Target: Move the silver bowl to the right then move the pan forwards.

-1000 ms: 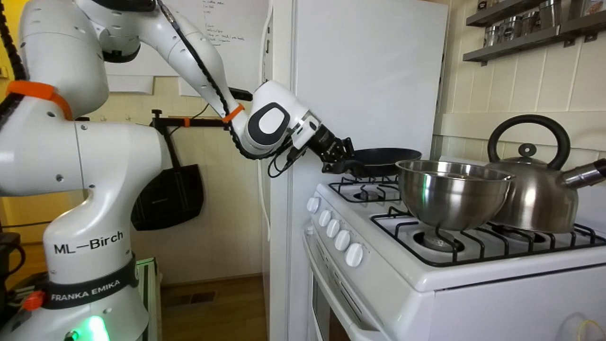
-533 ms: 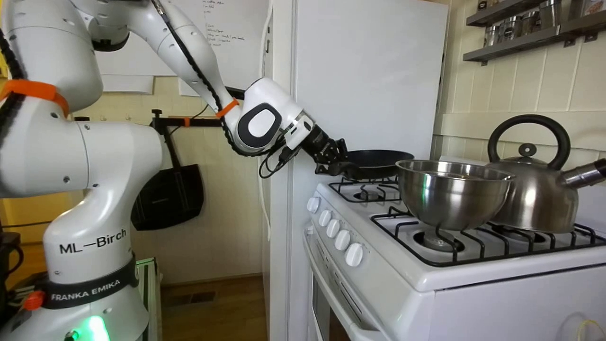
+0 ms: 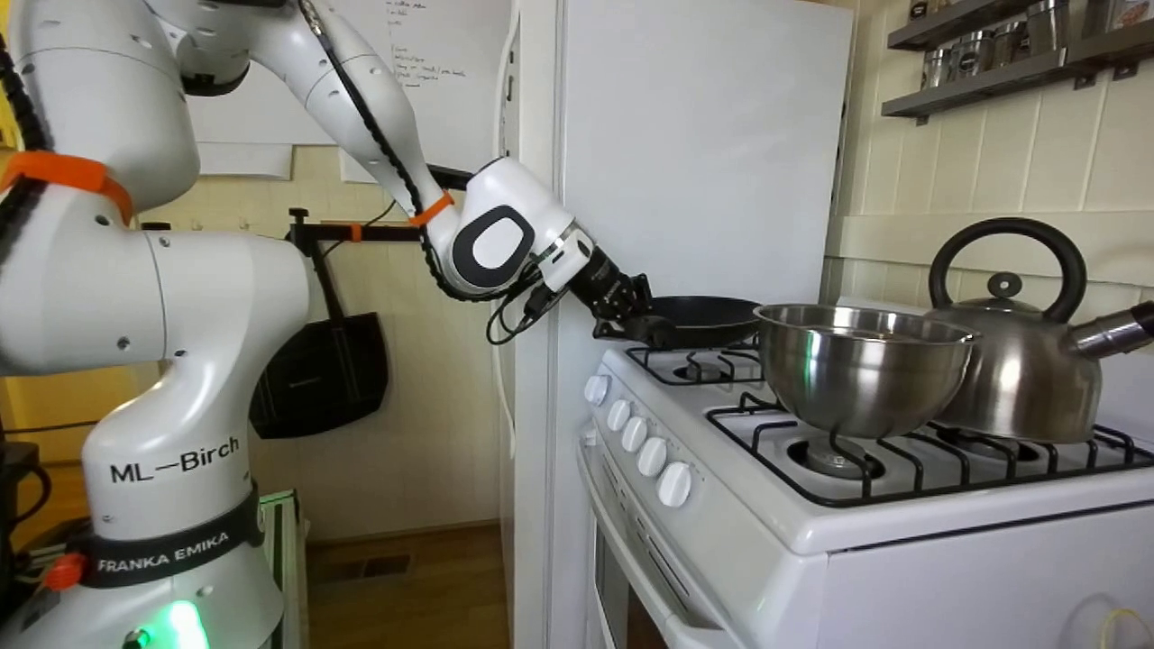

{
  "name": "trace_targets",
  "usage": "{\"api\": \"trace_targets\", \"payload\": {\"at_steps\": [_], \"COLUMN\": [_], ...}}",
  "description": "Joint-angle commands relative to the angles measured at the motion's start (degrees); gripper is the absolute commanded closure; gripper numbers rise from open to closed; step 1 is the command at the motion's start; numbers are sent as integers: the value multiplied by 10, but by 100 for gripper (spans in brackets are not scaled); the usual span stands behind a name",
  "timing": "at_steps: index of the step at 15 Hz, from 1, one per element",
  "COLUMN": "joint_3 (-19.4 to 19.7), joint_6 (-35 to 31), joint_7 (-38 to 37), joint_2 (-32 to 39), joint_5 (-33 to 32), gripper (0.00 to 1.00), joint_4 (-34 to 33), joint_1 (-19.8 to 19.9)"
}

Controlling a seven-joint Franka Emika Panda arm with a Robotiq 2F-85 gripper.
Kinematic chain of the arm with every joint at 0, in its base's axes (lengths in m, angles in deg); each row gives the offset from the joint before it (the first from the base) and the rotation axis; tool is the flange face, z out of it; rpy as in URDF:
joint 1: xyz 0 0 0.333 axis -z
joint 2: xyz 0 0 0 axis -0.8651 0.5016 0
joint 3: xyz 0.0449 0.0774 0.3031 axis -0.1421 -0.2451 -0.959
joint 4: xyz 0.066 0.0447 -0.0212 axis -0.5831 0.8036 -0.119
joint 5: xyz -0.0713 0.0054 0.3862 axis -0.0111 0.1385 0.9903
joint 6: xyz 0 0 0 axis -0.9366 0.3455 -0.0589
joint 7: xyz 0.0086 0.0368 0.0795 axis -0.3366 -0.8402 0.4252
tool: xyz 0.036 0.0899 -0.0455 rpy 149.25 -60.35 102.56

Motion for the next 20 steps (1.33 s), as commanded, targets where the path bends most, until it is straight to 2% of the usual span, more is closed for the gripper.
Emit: {"api": "trace_targets", "payload": {"at_steps": [1,10,11,20], "joint_3": [-62,-208,-209,-263], "joint_6": [-26,-43,-39,-27], "joint_7": [10,8,-15,-12], "joint_2": [-9,19,23,45], "joint_5": [29,51,27,28], "gripper": [98,98,98,98], "joint_4": [-24,-85,-91,-125], "joint_1": [61,201,206,268]}}
